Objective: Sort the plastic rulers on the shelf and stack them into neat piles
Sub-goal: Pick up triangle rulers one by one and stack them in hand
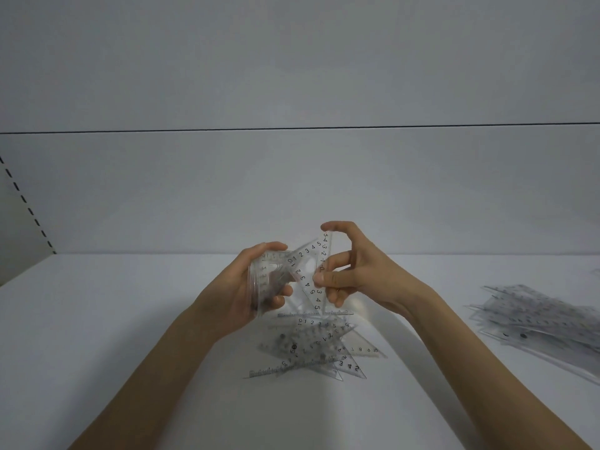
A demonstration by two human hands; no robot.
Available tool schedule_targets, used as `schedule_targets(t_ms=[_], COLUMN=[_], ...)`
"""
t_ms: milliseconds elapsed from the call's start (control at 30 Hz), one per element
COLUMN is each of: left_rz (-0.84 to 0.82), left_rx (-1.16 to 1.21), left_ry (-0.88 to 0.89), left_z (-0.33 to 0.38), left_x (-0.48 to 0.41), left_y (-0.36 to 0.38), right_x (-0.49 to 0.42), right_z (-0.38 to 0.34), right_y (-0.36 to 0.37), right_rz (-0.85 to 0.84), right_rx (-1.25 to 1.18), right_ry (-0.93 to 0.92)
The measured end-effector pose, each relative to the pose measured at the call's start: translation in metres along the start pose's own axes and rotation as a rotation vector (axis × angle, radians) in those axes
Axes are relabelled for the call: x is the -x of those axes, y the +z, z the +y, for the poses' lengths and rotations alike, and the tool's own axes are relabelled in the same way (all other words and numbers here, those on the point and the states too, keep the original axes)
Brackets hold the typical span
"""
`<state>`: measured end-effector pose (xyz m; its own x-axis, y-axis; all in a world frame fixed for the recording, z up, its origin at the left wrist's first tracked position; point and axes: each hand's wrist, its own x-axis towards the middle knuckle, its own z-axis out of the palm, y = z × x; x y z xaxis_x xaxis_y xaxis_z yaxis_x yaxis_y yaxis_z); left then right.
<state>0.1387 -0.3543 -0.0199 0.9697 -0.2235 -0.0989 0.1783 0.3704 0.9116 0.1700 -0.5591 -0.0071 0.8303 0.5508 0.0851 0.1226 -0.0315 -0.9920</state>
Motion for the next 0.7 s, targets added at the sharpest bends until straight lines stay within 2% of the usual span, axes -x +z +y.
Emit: schedule_targets(t_ms=[133, 300, 467, 600, 700], left_rz=[-0.008, -0.009, 0.017, 0.02, -0.011], left_rx=[-0.031, 0.002, 0.032, 0.054, 0.006], left_ry=[0.016, 0.013, 0.036, 0.048, 0.036], left_z=[-0.002, -0.002, -0.001, 0.0, -0.001], left_x=[0.002, 0.001, -0.001, -0.001, 0.0], left_y=[0.004, 0.004, 0.0, 0.0, 0.002], right_x=[-0.002, -0.008, -0.006, -0.006, -0.009], right_z=[0.003, 0.012, 0.001, 0.0, 0.007], right_y=[0.009, 0.019, 0.013, 0.013, 0.02], right_rz=[0.044, 0.263, 0.474, 0.432, 0.317], right_rx=[-0.079, -0.211, -0.293, -0.455, -0.364], right_ry=[-0.025, -0.115, -0.297, -0.217, -0.105])
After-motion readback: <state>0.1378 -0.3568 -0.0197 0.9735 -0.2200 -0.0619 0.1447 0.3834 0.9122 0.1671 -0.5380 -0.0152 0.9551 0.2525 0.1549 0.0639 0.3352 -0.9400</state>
